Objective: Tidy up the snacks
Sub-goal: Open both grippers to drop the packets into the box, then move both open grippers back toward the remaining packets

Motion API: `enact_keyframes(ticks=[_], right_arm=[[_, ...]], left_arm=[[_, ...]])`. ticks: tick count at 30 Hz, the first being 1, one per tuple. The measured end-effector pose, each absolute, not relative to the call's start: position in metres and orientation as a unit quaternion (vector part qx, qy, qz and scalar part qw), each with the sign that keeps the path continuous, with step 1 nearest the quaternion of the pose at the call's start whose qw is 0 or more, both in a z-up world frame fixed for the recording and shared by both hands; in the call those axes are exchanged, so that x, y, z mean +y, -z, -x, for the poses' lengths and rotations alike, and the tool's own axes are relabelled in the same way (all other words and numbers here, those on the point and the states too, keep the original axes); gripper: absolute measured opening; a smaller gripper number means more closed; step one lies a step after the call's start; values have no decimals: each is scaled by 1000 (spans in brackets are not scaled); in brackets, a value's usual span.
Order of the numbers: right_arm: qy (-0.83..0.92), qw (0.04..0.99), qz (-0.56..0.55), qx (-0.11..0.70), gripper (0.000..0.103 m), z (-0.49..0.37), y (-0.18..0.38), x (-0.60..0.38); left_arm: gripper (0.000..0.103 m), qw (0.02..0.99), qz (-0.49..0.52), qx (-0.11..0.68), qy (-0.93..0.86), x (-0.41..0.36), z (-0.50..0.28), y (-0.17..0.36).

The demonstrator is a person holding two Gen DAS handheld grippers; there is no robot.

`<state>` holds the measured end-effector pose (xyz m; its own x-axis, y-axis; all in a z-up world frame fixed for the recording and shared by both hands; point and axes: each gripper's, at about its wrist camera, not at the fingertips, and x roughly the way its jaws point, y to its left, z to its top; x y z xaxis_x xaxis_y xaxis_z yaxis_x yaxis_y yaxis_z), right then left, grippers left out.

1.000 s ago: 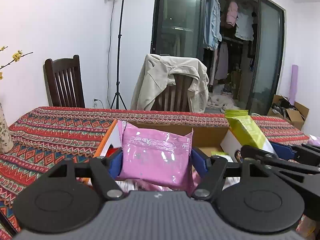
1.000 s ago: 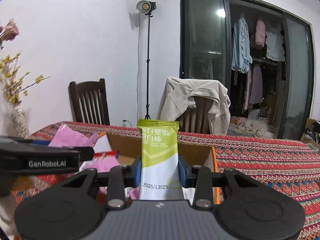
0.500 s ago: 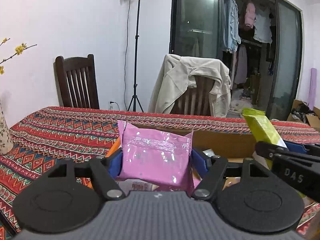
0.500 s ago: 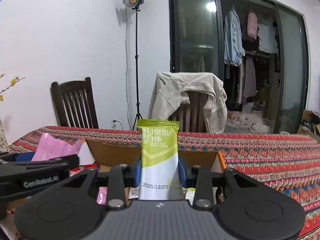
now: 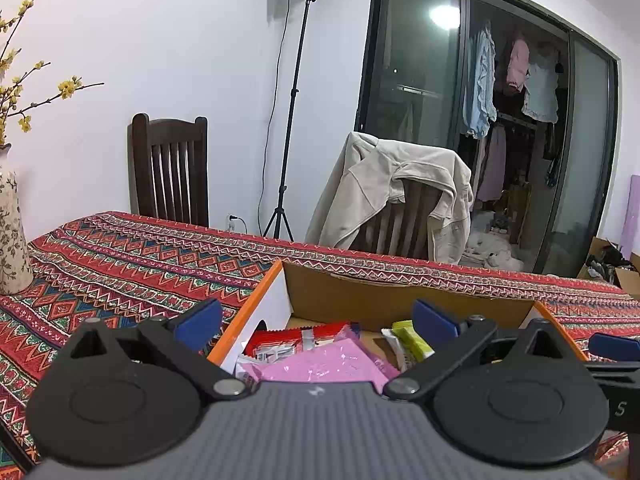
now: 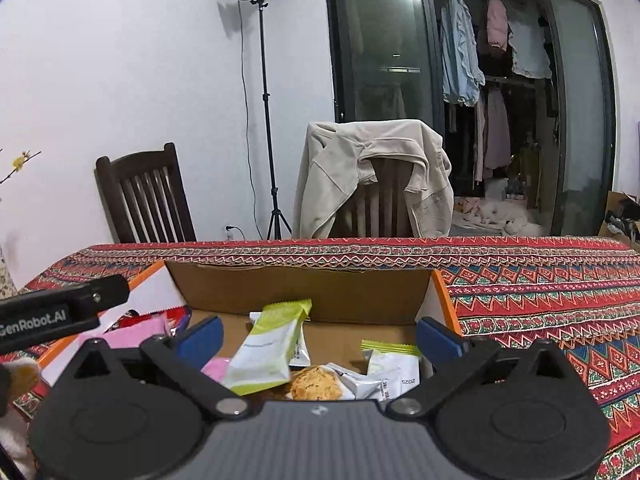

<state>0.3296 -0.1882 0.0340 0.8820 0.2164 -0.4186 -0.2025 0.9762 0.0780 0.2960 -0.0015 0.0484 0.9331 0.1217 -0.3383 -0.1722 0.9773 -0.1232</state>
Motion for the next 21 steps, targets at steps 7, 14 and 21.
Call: enact_keyframes(ticks=[7, 14, 21], right_arm=[[-117, 970, -2, 212, 103, -315, -47, -183], [-121, 970, 34, 208, 103, -290, -62, -179], [-120, 966, 52, 224, 103, -259, -57, -186]], left_arm=[[103, 978, 86, 176, -74, -4, -291, -62], [103, 977, 85, 181, -75, -2, -272, -78], [103, 973, 83, 201, -70, 6, -241, -79]])
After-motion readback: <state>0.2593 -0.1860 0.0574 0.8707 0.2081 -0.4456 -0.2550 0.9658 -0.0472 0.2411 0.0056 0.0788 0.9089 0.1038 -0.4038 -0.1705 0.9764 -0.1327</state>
